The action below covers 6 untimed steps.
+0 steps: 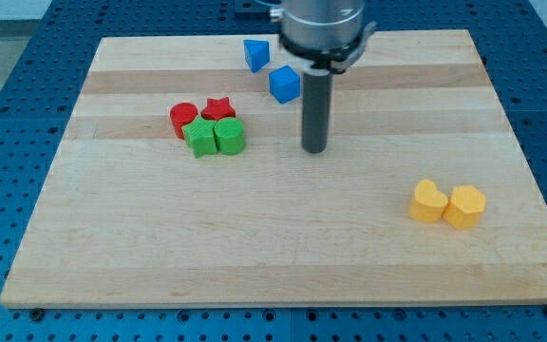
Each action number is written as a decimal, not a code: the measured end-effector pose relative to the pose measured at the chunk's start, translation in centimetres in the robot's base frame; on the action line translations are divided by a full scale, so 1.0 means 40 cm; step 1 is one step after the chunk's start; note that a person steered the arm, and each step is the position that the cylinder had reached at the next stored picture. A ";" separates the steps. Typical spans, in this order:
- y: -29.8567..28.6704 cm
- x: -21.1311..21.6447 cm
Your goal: Move the blue triangle to the top right
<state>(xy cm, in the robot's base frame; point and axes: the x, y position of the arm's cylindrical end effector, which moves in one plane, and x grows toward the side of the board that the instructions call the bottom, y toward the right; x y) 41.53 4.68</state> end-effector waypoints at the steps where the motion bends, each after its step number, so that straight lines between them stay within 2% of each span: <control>1: 0.073 -0.079; 4: 0.098 -0.348; 6: 0.022 -0.514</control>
<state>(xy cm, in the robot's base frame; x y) 20.98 5.56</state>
